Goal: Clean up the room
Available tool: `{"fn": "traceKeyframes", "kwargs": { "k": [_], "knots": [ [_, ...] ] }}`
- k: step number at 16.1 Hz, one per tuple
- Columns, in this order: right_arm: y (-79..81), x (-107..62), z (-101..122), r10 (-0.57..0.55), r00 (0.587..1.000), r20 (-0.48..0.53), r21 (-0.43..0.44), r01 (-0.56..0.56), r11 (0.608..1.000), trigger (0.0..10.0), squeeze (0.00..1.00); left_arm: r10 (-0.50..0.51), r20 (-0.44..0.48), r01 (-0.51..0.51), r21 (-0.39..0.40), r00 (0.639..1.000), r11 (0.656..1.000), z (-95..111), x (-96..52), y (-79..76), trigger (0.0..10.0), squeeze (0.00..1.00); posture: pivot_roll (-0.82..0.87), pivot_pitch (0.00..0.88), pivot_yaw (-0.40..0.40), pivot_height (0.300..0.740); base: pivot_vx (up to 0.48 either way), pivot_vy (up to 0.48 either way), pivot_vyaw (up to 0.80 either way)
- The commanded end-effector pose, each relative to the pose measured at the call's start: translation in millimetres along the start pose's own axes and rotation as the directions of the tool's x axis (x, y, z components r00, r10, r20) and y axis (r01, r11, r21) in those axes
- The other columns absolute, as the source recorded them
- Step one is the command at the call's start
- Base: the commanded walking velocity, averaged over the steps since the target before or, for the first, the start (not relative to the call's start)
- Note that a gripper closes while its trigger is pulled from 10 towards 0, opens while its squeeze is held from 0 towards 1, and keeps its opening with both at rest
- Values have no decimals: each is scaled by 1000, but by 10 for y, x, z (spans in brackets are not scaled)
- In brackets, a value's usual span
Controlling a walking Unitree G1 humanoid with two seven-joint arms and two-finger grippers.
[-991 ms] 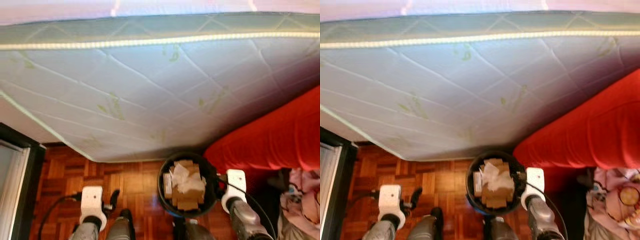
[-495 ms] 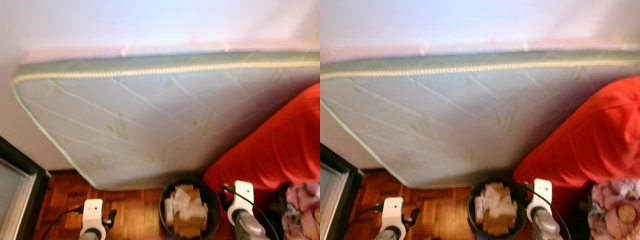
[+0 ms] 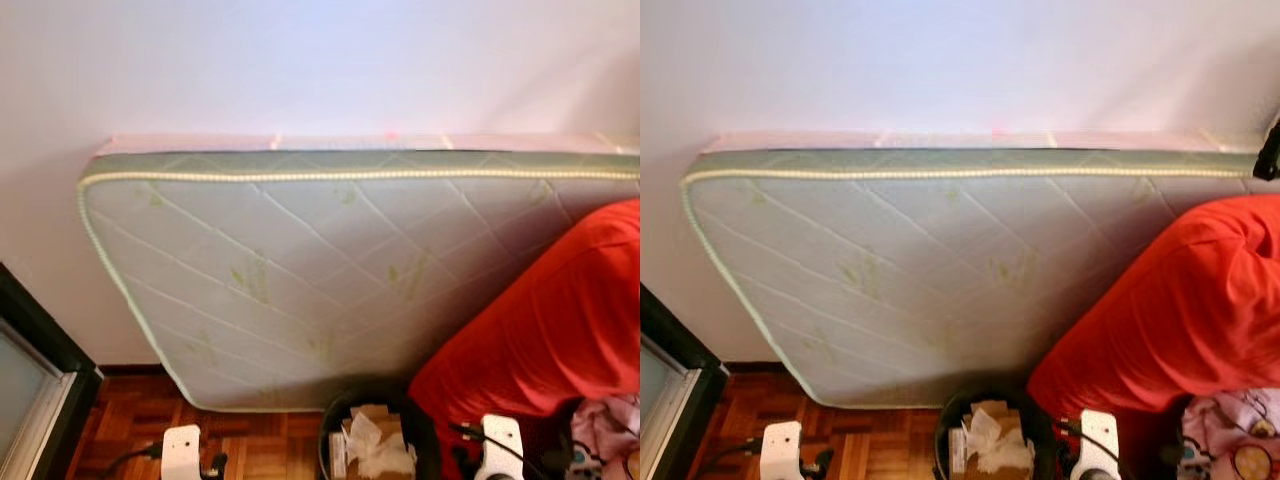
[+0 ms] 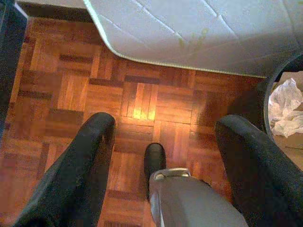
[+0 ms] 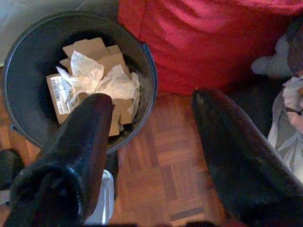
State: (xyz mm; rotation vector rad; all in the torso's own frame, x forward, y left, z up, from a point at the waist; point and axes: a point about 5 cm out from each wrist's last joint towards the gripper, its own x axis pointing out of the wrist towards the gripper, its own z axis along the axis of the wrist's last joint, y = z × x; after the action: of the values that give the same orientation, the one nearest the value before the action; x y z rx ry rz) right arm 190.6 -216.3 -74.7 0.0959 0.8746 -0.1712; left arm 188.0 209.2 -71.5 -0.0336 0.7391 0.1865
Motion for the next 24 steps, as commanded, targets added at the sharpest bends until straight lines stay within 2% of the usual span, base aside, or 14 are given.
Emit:
{"fn": "traceKeyframes", "kwargs": {
  "k": [1, 3, 6, 10, 16, 24],
  "knots": [
    [-5, -4, -29, 2, 1000, -18, -9, -2, 1000, 10000, 0, 20, -25, -20, -17, 999, 1000, -87, -30, 23, 10000, 0, 71, 4, -66, 740, 0, 0, 0],
    [27, -10, -72, 14, 1000, -27, 7, -13, 1000, 10000, 0, 26, -48, -27, -17, 999, 1000, -152, -54, 61, 10000, 0, 71, 6, -56, 740, 0, 0, 0],
    [104, 8, -21, 28, 1000, -10, 32, -28, 999, 10000, 0, 37, -79, -39, -23, 996, 999, -214, -77, 130, 10000, 0, 73, 42, -38, 740, 0, 0, 0],
    [212, 7, -59, 63, 998, -24, 9, -63, 998, 10000, 0, 58, -108, -60, -20, 993, 998, -265, -103, 234, 10000, 0, 54, 65, -19, 740, 0, 0, 0],
    [237, 18, -25, 64, 998, -21, 11, -64, 998, 10000, 0, 47, -112, -52, -39, 993, 998, -261, -94, 194, 10000, 0, 39, 89, -18, 740, 0, 0, 0],
    [229, 12, -36, 76, 997, -19, 3, -76, 997, 10000, 0, 51, -128, -58, -53, 990, 997, -314, -119, 227, 10000, 0, 43, 94, -16, 740, 0, 0, 0]
  ]
}}
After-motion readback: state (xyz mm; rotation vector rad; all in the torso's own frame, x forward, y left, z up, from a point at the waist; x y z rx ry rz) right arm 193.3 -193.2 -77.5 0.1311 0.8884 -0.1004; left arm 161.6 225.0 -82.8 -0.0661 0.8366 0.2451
